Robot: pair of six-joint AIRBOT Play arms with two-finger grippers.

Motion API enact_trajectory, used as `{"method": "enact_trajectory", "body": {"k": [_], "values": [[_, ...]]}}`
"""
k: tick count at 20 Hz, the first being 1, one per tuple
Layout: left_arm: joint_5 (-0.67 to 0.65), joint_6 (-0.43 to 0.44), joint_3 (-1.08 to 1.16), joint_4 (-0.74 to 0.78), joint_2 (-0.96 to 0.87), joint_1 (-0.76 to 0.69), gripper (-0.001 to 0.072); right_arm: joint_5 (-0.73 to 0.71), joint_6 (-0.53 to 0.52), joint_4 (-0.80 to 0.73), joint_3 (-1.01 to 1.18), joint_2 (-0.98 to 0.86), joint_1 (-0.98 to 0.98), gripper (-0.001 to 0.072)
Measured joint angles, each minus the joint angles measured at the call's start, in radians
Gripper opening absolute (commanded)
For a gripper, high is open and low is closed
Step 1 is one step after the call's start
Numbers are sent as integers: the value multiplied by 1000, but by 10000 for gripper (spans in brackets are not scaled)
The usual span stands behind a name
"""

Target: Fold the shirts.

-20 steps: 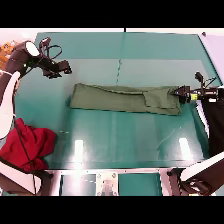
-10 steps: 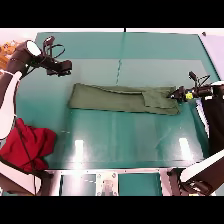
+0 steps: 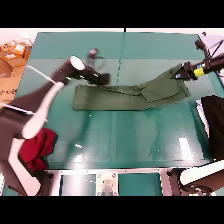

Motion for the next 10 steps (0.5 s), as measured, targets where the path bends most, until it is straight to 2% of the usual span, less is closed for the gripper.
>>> {"method": "enact_trajectory", "body": {"k": [4,7,10], "values": [[122,39,47,-151,-119,-144,21,42,103,6,55,90,103,13],[129,50,80,-232,-182,-190,21,50,153,11,83,116,158,13],[77,57,101,-272,-201,-197,21,49,185,11,94,127,190,13]]}}
